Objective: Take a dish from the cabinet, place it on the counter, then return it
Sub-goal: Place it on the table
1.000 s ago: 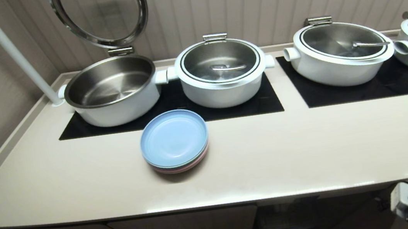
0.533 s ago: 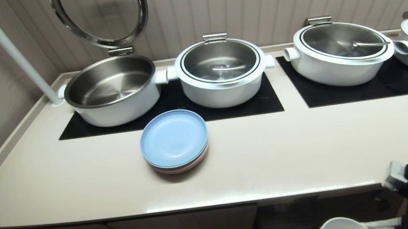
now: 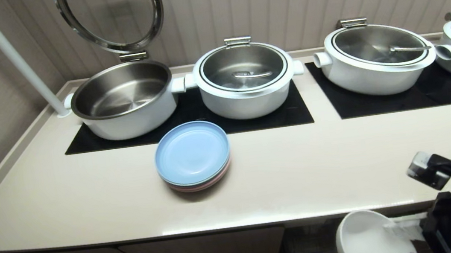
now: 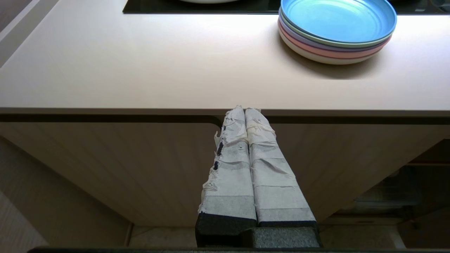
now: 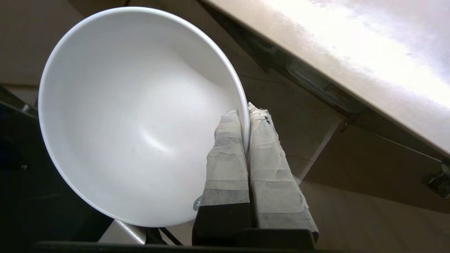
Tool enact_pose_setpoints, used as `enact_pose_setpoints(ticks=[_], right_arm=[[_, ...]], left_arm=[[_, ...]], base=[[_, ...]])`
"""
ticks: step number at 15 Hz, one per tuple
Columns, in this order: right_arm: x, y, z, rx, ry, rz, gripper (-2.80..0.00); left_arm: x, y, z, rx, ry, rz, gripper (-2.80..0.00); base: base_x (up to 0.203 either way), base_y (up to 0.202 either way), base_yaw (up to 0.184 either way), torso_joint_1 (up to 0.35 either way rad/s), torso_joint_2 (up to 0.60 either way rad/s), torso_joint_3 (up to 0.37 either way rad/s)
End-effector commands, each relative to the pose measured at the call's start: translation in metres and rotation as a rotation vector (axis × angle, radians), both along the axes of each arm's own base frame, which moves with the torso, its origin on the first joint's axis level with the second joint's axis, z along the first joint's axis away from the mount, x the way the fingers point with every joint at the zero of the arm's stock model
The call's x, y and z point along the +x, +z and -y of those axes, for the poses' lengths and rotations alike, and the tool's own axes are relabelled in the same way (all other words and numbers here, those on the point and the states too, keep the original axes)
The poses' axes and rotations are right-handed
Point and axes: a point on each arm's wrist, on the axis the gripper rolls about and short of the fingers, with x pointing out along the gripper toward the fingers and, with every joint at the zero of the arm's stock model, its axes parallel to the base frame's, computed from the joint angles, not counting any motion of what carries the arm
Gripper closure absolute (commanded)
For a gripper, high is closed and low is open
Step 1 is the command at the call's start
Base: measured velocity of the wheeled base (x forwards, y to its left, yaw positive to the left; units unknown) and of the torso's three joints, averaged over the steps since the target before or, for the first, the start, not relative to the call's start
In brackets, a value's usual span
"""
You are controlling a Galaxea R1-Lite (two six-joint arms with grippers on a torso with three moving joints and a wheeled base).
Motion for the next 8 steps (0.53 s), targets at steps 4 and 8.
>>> enact_pose_setpoints(ticks=[4, 8], right_arm=[[0.034, 0.005, -0.005, 0.040, -0.151, -0.059, 0.00], [0.055, 0.011, -0.009, 0.029, -0.257, -0.058, 0.00]], left_arm=[[0.000, 0.000, 0.000, 0.000, -0.001, 0.000, 0.00], [0.000, 0.000, 0.000, 0.000, -0.001, 0.000, 0.00]], base=[[0.000, 0.000, 0.000, 0.000, 0.00, 0.000], [0.000, 0.000, 0.000, 0.000, 0.00, 0.000]])
